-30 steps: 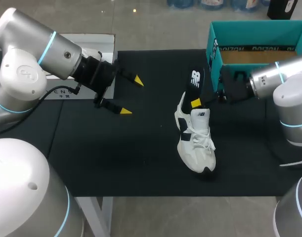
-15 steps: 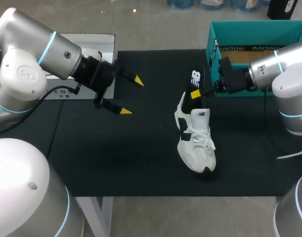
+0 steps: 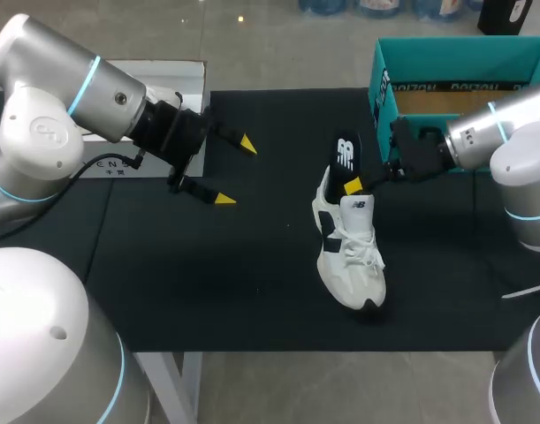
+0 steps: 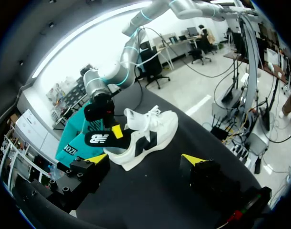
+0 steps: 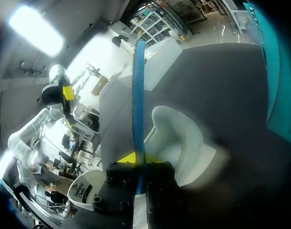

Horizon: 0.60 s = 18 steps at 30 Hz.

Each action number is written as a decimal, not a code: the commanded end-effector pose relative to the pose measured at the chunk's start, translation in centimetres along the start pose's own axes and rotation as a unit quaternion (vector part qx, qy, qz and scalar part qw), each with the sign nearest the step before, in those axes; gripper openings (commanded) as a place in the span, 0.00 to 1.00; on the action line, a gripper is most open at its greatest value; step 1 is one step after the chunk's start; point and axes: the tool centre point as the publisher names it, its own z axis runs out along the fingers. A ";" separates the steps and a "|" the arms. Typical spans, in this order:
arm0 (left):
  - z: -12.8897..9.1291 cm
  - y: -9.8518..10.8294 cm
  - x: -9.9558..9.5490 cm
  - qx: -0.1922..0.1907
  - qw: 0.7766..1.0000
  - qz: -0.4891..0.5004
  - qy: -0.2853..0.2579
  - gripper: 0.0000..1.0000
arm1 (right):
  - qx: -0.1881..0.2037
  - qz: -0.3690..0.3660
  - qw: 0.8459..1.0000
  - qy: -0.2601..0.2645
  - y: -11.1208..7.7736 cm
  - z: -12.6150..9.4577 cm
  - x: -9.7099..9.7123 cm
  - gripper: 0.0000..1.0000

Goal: Take the shoe out of the shoebox, open the shoe tongue, remove and reinsert the insole, then place the shoe into the shoebox

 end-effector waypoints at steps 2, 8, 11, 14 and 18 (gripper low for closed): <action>0.0 0.0 0.0 -0.001 1.000 0.000 0.001 1.00 | 0.013 0.007 1.000 0.001 -1.1 0.8 0.1 0.00; 0.0 0.0 0.0 -0.001 1.000 0.000 0.001 1.00 | 0.025 0.018 1.000 0.003 -1.8 1.9 0.3 0.00; 0.0 0.0 0.0 -0.001 1.000 0.000 0.001 1.00 | 0.018 0.015 1.000 0.002 -1.1 1.7 0.3 0.46; 0.0 0.0 0.0 -0.001 1.000 0.000 0.001 1.00 | 0.013 0.005 1.000 -0.004 -0.1 1.4 0.4 0.58; 0.0 0.0 0.0 -0.001 1.000 0.000 0.001 1.00 | 0.000 0.001 1.000 -0.013 1.0 0.7 0.1 0.51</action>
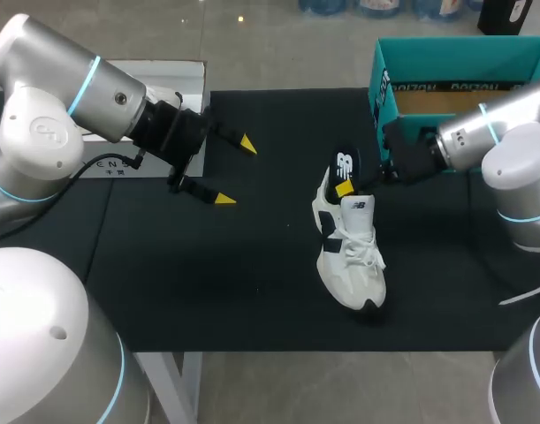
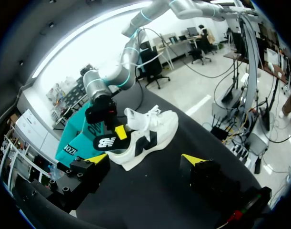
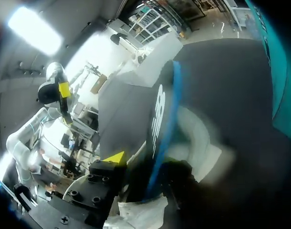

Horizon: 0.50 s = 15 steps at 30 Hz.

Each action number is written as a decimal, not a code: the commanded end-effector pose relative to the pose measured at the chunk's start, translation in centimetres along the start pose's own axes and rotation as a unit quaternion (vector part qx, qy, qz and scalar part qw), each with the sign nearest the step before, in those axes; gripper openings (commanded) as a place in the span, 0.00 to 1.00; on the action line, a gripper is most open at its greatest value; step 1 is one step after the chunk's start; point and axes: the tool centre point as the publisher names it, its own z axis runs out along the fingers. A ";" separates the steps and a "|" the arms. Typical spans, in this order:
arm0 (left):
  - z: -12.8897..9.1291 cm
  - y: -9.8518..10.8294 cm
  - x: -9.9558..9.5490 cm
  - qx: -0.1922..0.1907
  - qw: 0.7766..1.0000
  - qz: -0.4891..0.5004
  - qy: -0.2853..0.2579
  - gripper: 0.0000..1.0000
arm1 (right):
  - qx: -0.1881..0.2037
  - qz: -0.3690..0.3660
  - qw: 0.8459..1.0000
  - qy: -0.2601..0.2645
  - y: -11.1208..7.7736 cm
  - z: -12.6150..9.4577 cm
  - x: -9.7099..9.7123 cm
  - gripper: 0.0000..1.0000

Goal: Take the shoe out of the shoebox, open the shoe tongue, remove and reinsert the insole, then place the shoe into the shoebox

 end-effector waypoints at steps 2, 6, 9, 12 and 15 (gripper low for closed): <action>0.0 0.0 0.0 -0.001 1.000 0.000 0.001 1.00 | -0.009 -0.004 1.000 -0.007 1.0 -0.6 0.1 0.48; 0.0 0.0 0.0 -0.001 1.000 0.000 0.001 1.00 | -0.012 -0.004 1.000 -0.015 1.6 -1.0 -0.3 0.42; 0.0 0.0 0.0 -0.001 1.000 0.000 0.001 1.00 | -0.020 -0.002 1.000 -0.015 1.7 -1.1 -0.6 0.00; 0.0 0.0 0.0 -0.001 1.000 0.000 0.001 1.00 | -0.022 -0.002 1.000 -0.012 1.7 -1.1 -0.6 0.00; 0.0 0.0 0.0 -0.001 1.000 0.000 0.001 1.00 | -0.021 -0.001 1.000 -0.010 1.7 -1.1 -0.7 0.00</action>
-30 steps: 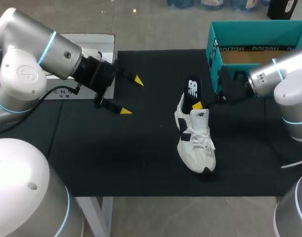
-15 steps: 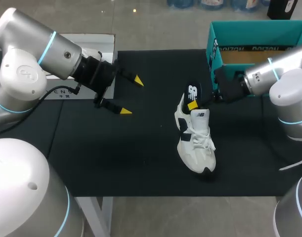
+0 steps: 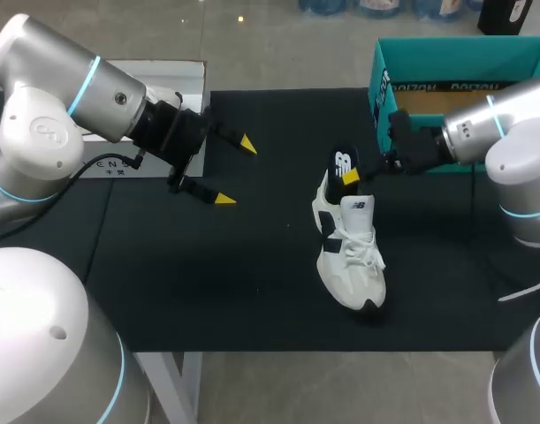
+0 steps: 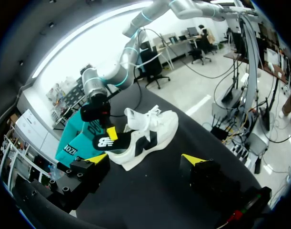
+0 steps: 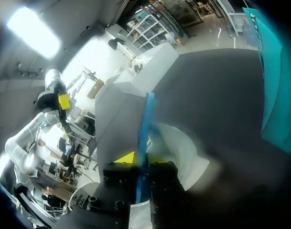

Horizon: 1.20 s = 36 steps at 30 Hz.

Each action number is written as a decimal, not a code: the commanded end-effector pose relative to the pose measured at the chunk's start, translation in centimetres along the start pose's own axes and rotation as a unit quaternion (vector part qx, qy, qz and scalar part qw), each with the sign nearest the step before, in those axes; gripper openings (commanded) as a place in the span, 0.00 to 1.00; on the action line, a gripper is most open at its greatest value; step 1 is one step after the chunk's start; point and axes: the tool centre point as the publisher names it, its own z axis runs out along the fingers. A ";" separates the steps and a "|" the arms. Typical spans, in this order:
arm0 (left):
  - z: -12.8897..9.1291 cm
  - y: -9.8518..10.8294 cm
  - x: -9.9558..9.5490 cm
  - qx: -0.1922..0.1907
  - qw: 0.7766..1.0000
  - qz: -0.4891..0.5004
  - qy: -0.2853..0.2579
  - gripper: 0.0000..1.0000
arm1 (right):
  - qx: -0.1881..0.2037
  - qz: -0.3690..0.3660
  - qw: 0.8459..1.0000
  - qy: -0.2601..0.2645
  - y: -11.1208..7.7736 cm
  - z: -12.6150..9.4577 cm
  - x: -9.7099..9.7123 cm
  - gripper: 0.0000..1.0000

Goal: Take the shoe out of the shoebox, open the shoe tongue, remove and reinsert the insole, then place the shoe into the shoebox

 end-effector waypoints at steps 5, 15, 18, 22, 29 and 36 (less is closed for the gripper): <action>0.0 0.0 0.0 -0.001 1.000 0.000 0.001 1.00 | 0.007 0.004 1.000 0.004 -0.7 0.3 0.2 0.00; 0.0 0.0 0.0 -0.001 1.000 0.000 0.001 1.00 | 0.031 0.028 0.999 0.016 -3.8 1.5 0.5 0.00; 0.0 0.0 0.0 -0.001 1.000 0.000 0.001 1.00 | 0.035 0.035 0.999 0.014 -4.3 1.6 0.4 0.00; 0.0 0.0 0.0 -0.001 1.000 0.000 0.001 1.00 | 0.034 0.037 0.999 0.011 -3.9 1.4 0.4 0.00; 0.0 0.0 0.0 -0.001 1.000 0.000 0.001 1.00 | 0.025 0.020 0.999 0.004 -1.8 1.1 0.2 0.33; 0.0 0.0 0.0 -0.001 1.000 0.000 0.001 1.00 | 0.022 0.011 1.000 -0.006 -0.5 0.9 -0.3 0.20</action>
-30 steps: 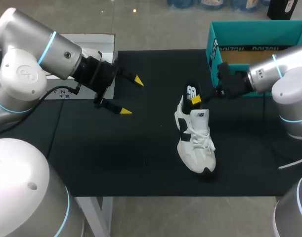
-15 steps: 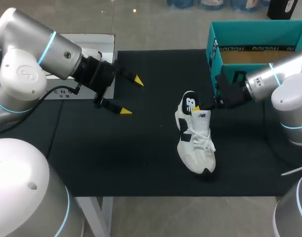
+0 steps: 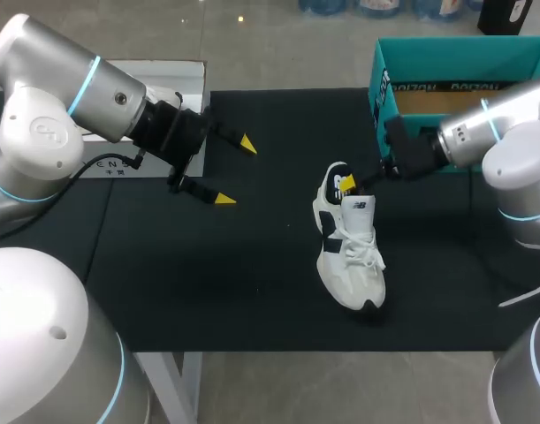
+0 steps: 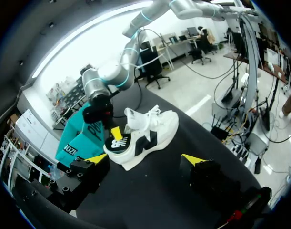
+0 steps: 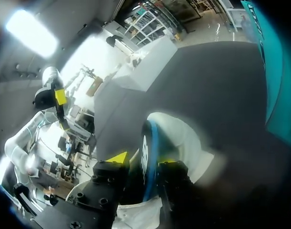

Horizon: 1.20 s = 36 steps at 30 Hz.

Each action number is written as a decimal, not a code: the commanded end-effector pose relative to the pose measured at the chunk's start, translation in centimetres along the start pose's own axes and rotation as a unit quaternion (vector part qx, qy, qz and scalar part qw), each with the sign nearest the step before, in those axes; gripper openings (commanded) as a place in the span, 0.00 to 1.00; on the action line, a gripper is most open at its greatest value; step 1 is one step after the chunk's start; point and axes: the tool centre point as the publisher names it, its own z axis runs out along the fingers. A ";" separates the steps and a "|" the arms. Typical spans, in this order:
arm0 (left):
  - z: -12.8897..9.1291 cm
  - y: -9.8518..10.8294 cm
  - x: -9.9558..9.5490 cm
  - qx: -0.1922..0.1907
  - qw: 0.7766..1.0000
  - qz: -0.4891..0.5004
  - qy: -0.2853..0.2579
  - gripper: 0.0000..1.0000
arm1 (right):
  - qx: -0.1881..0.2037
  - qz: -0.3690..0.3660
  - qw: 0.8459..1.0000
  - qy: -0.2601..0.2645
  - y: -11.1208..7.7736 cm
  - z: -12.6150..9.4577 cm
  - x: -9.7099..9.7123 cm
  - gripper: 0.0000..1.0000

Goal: Take the shoe out of the shoebox, open the shoe tongue, remove and reinsert the insole, then place the shoe into the shoebox

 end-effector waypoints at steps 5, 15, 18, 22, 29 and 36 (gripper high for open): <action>0.0 0.0 0.0 -0.001 1.000 0.000 0.001 1.00 | 0.003 -0.001 1.000 -0.006 0.6 0.0 -0.4 0.00; 0.0 0.0 0.0 -0.001 1.000 0.000 0.001 1.00 | 0.019 0.013 1.000 -0.002 -1.6 0.2 0.0 0.00; 0.0 0.0 0.0 -0.001 1.000 0.000 0.001 1.00 | 0.026 0.017 1.000 0.001 -2.3 0.4 0.2 0.00; 0.0 0.0 0.0 -0.001 1.000 0.000 0.001 1.00 | 0.033 0.025 0.999 0.003 -3.2 1.0 0.0 0.00; 0.0 0.0 0.0 -0.001 1.000 0.000 0.001 1.00 | 0.039 0.032 0.999 -0.003 -3.2 1.4 -0.7 0.00; 0.0 0.0 0.0 -0.001 1.000 0.000 0.001 1.00 | 0.036 0.022 0.999 -0.014 -2.0 0.8 -0.2 1.00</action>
